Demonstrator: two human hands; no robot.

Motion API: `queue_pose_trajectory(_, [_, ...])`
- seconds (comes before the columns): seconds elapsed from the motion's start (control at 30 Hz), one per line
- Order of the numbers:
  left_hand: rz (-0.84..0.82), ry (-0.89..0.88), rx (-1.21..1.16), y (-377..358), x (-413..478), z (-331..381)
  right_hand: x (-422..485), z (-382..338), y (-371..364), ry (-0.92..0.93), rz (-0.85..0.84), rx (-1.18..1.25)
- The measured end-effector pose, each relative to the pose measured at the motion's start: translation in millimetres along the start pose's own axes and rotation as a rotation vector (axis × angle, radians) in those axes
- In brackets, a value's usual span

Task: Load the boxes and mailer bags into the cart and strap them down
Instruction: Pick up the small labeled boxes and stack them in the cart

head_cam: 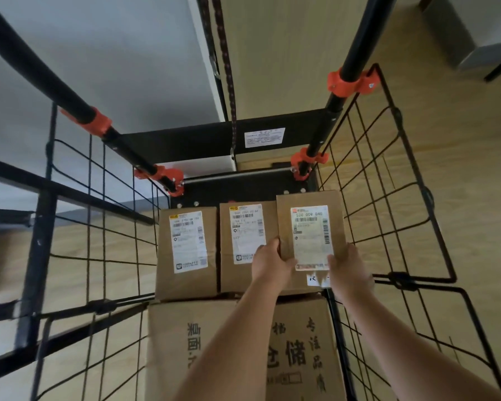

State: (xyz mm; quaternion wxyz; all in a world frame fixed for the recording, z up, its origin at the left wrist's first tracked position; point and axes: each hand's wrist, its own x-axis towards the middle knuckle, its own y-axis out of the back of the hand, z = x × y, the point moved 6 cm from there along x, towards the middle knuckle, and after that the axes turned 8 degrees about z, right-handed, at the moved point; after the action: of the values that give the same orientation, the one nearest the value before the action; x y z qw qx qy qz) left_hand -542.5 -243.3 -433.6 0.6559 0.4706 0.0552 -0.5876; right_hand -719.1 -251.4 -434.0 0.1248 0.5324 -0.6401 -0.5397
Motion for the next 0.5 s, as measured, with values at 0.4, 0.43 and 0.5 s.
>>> queue_pose_trajectory(0.4, [0.09,0.014,-0.019,-4,6,-4,9,-3,-20,0.075,-0.178,-0.19])
queue_pose_trajectory(0.43, [0.084,0.016,-0.016,-4,5,-3,8,-4,-20,0.074,-0.184,-0.185])
queue_pose_trajectory(0.5, [0.067,0.024,-0.011,-3,3,0,4,-9,-17,0.068,-0.203,-0.169])
